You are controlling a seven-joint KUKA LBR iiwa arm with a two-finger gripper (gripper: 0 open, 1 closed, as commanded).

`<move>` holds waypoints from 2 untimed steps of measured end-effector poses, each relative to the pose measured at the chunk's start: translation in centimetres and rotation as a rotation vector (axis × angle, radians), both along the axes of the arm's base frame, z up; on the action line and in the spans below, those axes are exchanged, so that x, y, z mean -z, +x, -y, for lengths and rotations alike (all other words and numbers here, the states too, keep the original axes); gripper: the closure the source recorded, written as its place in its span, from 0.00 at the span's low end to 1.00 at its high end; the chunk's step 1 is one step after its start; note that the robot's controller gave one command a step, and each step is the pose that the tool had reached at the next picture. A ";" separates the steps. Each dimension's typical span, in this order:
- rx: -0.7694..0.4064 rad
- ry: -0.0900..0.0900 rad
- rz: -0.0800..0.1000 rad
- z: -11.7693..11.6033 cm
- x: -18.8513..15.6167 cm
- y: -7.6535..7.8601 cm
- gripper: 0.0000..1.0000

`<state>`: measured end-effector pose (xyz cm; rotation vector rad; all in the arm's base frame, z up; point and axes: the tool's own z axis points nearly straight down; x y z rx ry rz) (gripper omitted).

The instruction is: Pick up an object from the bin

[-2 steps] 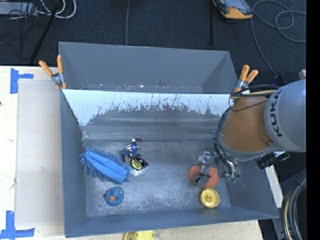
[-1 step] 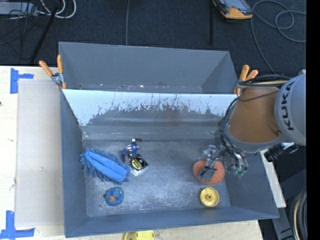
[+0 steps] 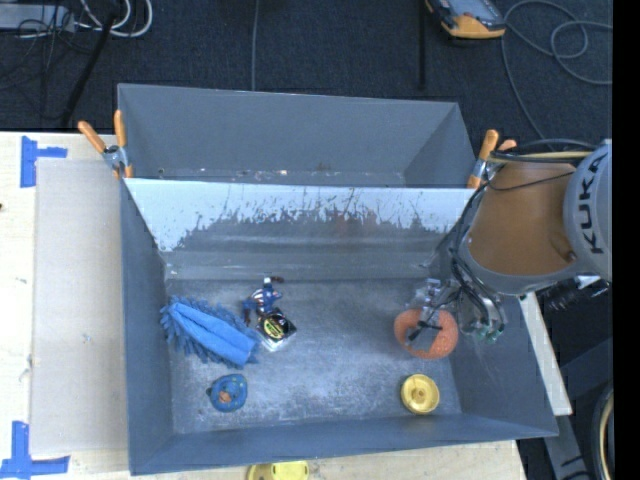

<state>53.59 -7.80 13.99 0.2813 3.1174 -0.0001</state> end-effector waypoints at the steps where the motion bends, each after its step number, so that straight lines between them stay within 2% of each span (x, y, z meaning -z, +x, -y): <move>1: -0.002 0.003 -0.021 0.6 -1.9 -1.7 1.00; 2: -0.045 0.001 -0.014 -4.9 7.0 -1.6 1.00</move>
Offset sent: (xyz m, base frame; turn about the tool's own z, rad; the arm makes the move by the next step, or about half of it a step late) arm -0.0166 0.0484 -0.0699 -0.0426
